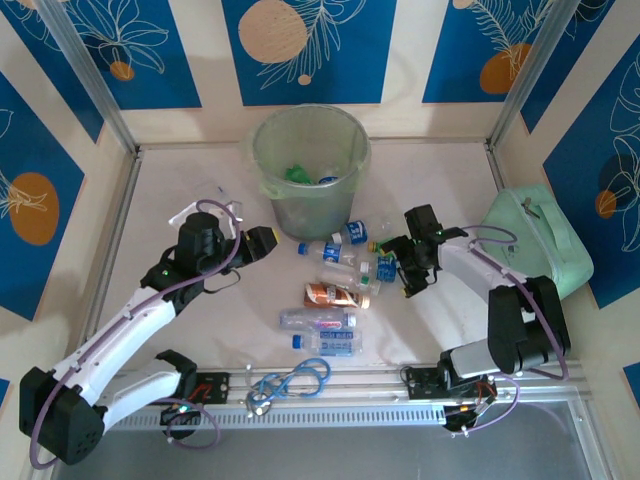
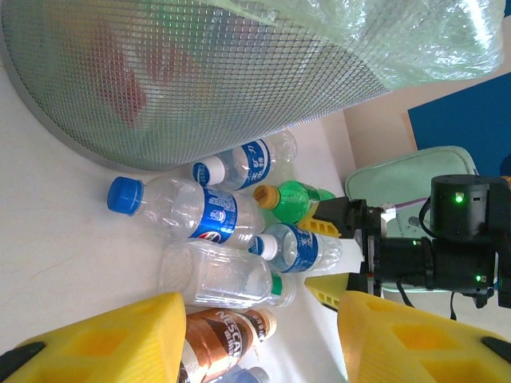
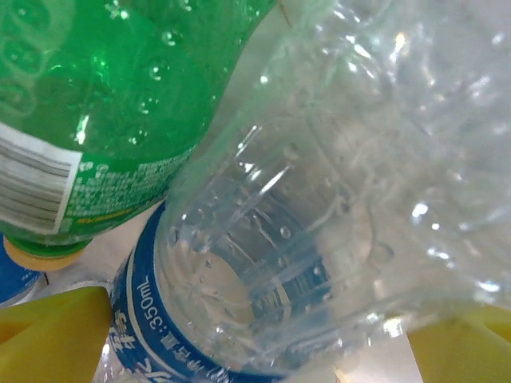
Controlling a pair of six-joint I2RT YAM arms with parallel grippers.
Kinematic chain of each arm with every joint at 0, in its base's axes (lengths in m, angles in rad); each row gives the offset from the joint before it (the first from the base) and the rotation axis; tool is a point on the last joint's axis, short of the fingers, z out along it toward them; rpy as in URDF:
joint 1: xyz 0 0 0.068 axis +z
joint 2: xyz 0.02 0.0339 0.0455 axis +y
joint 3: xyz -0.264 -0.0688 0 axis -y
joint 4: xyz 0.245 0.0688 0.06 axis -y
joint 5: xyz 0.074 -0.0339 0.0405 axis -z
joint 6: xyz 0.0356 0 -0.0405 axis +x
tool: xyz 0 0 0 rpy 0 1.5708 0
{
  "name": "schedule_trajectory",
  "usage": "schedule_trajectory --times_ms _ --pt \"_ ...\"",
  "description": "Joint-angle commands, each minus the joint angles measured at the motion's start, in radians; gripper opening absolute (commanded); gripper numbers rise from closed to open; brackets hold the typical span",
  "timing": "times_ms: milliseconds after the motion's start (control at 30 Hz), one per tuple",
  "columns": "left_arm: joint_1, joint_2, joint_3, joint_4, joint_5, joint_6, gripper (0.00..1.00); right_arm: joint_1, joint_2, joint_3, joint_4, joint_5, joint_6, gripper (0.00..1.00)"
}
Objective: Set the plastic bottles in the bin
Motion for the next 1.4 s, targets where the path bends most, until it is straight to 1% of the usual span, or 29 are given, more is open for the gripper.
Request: schedule_trajectory --times_ms 0,200,367,500,733,1000,1133,1233,1300,1367 --pt "0.008 0.007 -0.018 0.037 0.023 -0.01 0.52 -0.011 0.032 -0.006 -0.01 0.018 0.026 0.94" --pt "0.008 0.014 -0.018 0.045 0.029 -0.011 0.52 -0.05 0.073 -0.011 -0.014 0.064 0.012 0.93" --pt "0.008 0.015 -0.023 0.051 0.026 -0.01 0.52 -0.073 0.095 -0.005 -0.01 0.09 -0.023 0.84" --pt "0.008 0.016 -0.026 0.055 0.026 -0.011 0.52 -0.081 0.095 -0.01 -0.01 0.092 -0.035 0.81" --pt "0.008 0.02 -0.017 0.05 0.027 -0.004 0.53 -0.065 0.025 0.018 -0.058 0.116 -0.077 0.74" --pt "0.008 0.03 0.017 0.041 0.039 0.009 0.55 -0.043 -0.126 0.062 -0.144 0.165 -0.126 0.69" --pt "0.006 0.04 0.045 0.07 0.093 0.007 0.58 -0.024 -0.237 0.097 -0.155 0.181 -0.183 0.64" --pt "-0.001 0.057 0.059 0.159 0.185 -0.02 0.61 0.01 -0.335 0.145 -0.143 0.196 -0.244 0.61" --pt "-0.025 0.078 0.074 0.231 0.248 -0.036 0.63 0.039 -0.389 0.184 -0.115 0.185 -0.289 0.61" --pt "-0.07 0.108 0.099 0.289 0.288 -0.041 0.65 0.077 -0.425 0.238 -0.075 0.156 -0.335 0.61"
